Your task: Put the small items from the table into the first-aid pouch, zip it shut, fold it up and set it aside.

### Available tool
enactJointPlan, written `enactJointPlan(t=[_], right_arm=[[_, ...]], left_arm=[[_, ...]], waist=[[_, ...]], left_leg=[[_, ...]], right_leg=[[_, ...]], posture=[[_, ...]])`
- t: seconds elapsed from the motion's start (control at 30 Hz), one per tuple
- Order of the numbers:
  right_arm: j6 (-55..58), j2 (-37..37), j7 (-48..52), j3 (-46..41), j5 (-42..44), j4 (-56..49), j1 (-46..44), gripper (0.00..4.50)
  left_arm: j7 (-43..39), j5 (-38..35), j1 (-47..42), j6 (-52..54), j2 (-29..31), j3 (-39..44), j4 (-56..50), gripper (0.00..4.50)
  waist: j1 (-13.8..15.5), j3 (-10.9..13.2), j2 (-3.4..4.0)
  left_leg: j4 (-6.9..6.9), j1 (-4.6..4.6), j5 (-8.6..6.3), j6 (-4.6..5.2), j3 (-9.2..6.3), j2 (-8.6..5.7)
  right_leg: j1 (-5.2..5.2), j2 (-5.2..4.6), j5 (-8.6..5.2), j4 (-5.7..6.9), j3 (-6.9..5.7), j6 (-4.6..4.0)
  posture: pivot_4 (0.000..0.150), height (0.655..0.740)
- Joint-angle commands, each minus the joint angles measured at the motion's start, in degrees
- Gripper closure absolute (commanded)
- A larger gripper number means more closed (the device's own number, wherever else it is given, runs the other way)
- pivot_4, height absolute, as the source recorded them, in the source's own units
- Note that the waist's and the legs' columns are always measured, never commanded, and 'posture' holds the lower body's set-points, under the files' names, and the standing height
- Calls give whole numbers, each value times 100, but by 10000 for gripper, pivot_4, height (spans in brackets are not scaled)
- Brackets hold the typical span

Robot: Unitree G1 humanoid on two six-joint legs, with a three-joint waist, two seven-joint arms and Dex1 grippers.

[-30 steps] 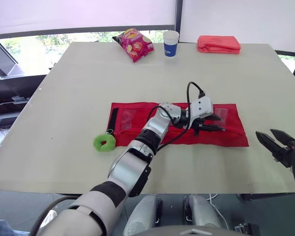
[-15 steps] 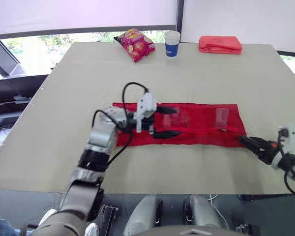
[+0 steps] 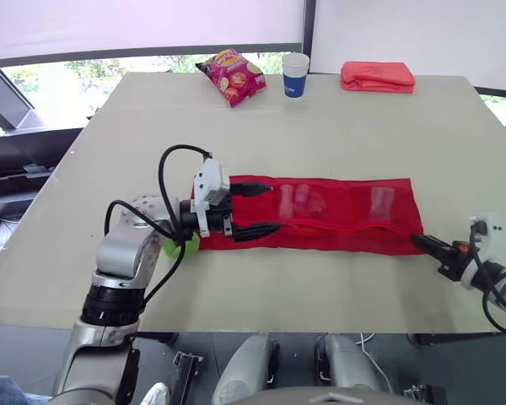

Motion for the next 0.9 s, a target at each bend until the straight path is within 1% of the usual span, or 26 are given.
enactJointPlan(t=[0.03,0.13,0.2,0.33,0.5,0.63,0.83,0.9], right_arm=[[-573,-587,217,-258,-680,145,441,44261],[-1151,-1169,300,-386,-1370,567,839,44261],[-1472,-1444,308,-533,-1683,864,981,44261],[-1984,-1816,315,-610,-2206,1508,998,44261],[-2359,-2081,93,-503,-2834,2169,913,44261],[-2655,-2081,-131,-482,-3179,2627,691,44261],[-2855,-2045,78,-427,-3315,2619,669,44261],[-2888,-2069,215,-462,-3332,2518,767,38108]], left_arm=[[-57,-373,104,87,192,235,-437,0],[-250,-684,186,140,378,303,-623,0],[-438,-866,234,164,547,347,-708,0],[-846,-820,212,-93,959,334,-601,0],[-1192,-890,165,-186,1350,407,-462,0],[-1314,-989,167,-170,1510,490,-399,0],[-1309,-970,124,-190,1527,466,-356,0],[-1299,-953,113,-195,1525,460,-338,0]], waist=[[24,1,2],[64,1,3],[106,1,3],[109,2,3],[102,2,5],[101,3,5],[89,4,8],[90,4,8]], left_leg=[[0,0,0,0,0,0],[0,1,0,0,1,-1],[1,2,0,0,1,-1],[1,4,0,0,3,-1],[-1,4,0,0,5,1],[-1,4,0,0,5,1],[-1,4,0,0,5,2],[-1,4,0,0,5,2]], right_leg=[[0,0,0,0,0,0],[6,-1,0,-8,-1,1],[9,-1,0,-10,-1,1],[11,-1,0,-13,-1,0],[11,0,-2,-15,-1,-2],[12,0,-3,-18,-1,-5],[12,0,-2,-18,-1,-3],[12,0,-2,-18,-1,-3]], posture=[[1500,7395],[1500,7395],[1500,7395],[1500,7395],[1500,7395],[1500,7395],[1500,7395],[1500,7395]])
